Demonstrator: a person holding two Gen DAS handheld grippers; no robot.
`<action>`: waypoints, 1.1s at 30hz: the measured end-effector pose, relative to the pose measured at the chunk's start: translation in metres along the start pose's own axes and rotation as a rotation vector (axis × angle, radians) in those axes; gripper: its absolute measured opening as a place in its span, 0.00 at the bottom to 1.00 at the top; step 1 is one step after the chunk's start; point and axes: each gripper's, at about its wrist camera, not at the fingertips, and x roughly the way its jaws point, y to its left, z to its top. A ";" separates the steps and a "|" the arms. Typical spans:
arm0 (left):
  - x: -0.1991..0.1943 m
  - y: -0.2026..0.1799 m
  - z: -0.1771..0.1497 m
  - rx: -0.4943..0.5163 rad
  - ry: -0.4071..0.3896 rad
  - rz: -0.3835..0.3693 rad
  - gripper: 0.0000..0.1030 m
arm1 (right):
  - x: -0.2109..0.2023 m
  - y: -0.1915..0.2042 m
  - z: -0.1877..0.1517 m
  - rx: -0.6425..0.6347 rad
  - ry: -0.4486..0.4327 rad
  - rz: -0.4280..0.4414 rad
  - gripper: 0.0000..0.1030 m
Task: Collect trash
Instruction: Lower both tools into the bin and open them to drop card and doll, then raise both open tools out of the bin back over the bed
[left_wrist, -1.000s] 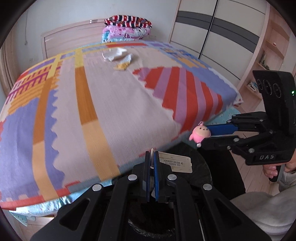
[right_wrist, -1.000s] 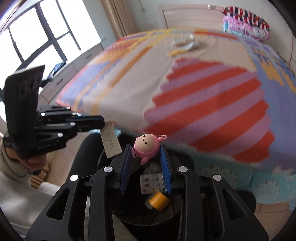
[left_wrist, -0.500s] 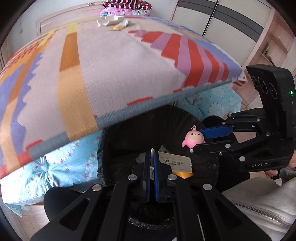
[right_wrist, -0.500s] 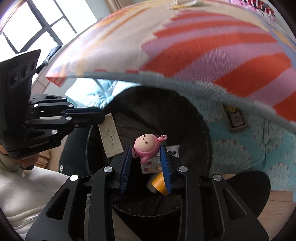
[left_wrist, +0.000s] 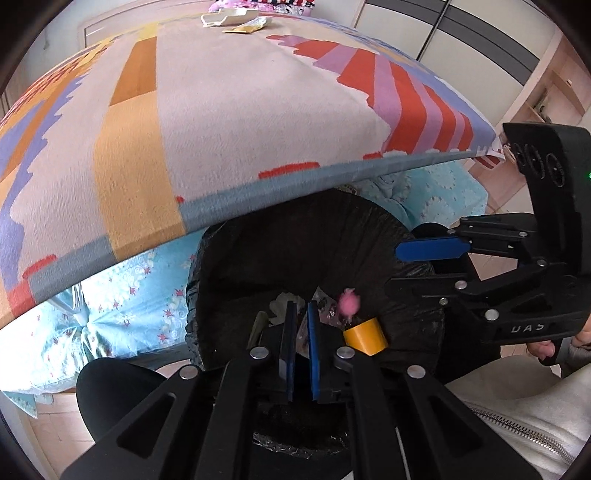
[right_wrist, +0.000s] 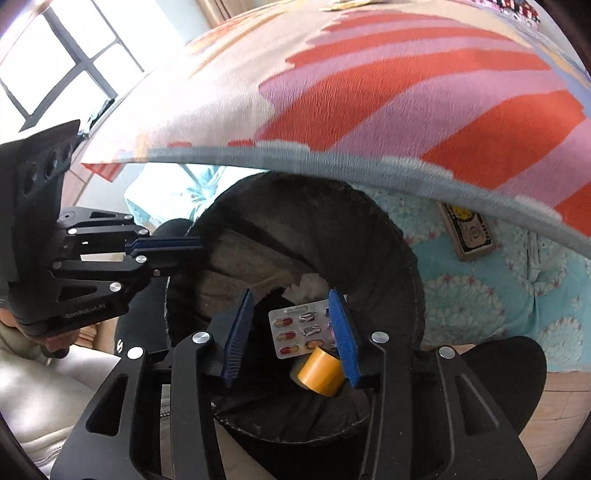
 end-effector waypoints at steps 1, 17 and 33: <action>-0.002 0.000 0.001 -0.002 -0.002 -0.006 0.05 | -0.002 0.000 0.001 -0.002 -0.006 -0.002 0.41; -0.053 -0.014 0.015 0.076 -0.127 -0.023 0.59 | -0.056 0.003 0.019 -0.039 -0.125 -0.013 0.41; -0.110 -0.005 0.070 0.185 -0.301 0.054 0.59 | -0.098 0.009 0.073 -0.113 -0.255 -0.043 0.43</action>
